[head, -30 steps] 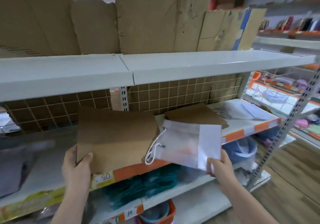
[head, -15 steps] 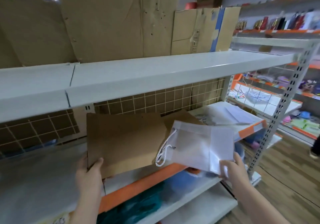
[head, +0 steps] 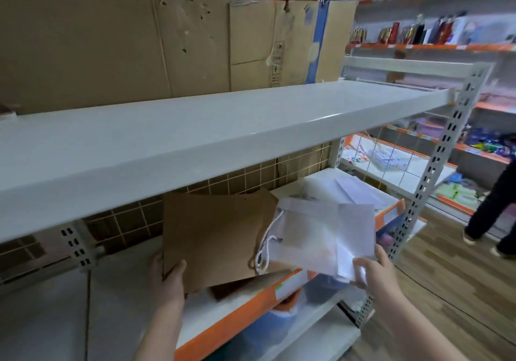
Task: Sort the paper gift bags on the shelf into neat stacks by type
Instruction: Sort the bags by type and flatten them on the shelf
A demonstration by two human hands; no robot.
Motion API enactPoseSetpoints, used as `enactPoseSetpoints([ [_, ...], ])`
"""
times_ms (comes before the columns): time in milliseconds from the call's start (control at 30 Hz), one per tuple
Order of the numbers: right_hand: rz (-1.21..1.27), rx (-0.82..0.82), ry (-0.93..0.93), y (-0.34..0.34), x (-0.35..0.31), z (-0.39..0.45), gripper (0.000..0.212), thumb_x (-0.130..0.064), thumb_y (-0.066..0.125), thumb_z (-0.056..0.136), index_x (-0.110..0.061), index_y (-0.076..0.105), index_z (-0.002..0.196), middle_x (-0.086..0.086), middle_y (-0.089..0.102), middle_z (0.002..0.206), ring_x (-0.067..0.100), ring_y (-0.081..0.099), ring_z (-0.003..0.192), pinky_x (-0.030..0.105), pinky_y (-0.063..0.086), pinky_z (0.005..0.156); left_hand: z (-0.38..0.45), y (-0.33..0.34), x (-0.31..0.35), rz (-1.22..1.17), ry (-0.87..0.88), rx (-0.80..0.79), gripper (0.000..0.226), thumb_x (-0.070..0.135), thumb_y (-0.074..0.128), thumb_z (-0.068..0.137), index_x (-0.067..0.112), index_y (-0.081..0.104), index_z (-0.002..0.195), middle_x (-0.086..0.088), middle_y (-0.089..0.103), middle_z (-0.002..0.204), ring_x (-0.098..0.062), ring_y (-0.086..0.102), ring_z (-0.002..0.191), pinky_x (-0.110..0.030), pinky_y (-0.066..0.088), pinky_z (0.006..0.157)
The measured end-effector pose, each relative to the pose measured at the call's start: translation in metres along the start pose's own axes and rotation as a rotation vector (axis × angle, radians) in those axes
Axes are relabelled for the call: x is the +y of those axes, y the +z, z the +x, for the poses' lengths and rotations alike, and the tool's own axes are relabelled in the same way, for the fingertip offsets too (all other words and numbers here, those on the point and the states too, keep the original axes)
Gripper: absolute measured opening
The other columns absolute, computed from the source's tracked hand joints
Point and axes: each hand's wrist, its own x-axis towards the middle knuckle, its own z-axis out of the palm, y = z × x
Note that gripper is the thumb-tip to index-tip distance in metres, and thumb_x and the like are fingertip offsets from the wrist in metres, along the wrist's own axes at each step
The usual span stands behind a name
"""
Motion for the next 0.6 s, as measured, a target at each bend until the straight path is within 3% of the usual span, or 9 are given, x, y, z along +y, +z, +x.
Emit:
enactPoseSetpoints([
  [100,0.013,0.009,0.011,-0.005,-0.003,0.027,0.043,0.016,0.044,0.08,-0.012,0.052,0.112,0.012,0.048,0.099,0.027,0.048,0.07,0.034,0.047,0.055,0.005,0.023,-0.003,0.035,0.014,0.003,0.043,0.013,0.056,0.094,0.028,0.044,0.133,-0.001,0.049,0.126,-0.028,0.049,0.111,-0.042,0.049,0.079],
  [200,0.015,0.017,0.022,-0.013,-0.002,0.062,0.049,0.013,0.046,0.082,-0.016,0.051,0.121,0.012,0.051,0.099,0.031,0.051,0.078,0.031,0.049,0.048,0.018,0.043,-0.017,0.053,-0.012,0.051,0.039,0.018,0.058,0.092,0.032,0.045,0.127,-0.001,0.053,0.123,-0.028,0.052,0.107,-0.04,0.05,0.078],
  [300,0.023,-0.031,0.026,-0.019,-0.004,0.1,0.049,0.009,0.049,0.084,-0.017,0.049,0.126,0.012,0.056,0.112,0.03,0.055,0.086,0.035,0.052,0.058,0.026,0.063,-0.029,0.107,-0.112,0.121,0.047,0.033,0.059,0.091,0.029,0.042,0.135,-0.001,0.053,0.129,-0.028,0.053,0.108,-0.036,0.046,0.074],
  [433,0.0,-0.081,0.053,-0.025,-0.016,0.155,0.039,0.01,0.048,0.085,-0.018,0.049,0.112,0.011,0.056,0.099,0.025,0.054,0.076,0.034,0.05,0.056,0.031,0.08,-0.045,0.379,-0.104,0.261,0.059,0.031,0.067,0.085,0.01,0.044,0.136,-0.015,0.052,0.133,-0.037,0.049,0.118,-0.048,0.044,0.096],
  [533,-0.075,-0.133,0.061,-0.028,-0.022,0.199,0.041,0.007,0.049,0.084,-0.018,0.049,0.117,0.017,0.055,0.11,0.031,0.056,0.073,0.027,0.047,0.044,0.02,0.099,-0.043,0.724,-0.018,0.359,0.067,0.035,0.075,0.078,0.012,0.045,0.133,-0.02,0.047,0.133,-0.04,0.043,0.121,-0.052,0.041,0.098],
  [600,-0.144,-0.146,0.056,-0.031,-0.028,0.226,0.047,0.006,0.05,0.084,-0.017,0.049,0.126,0.017,0.056,0.119,0.034,0.057,0.077,0.028,0.047,0.046,0.009,0.119,-0.038,0.954,0.027,0.363,0.071,0.046,0.069,0.081,0.015,0.043,0.138,-0.018,0.037,0.143,-0.038,0.035,0.129,-0.052,0.033,0.104],
])
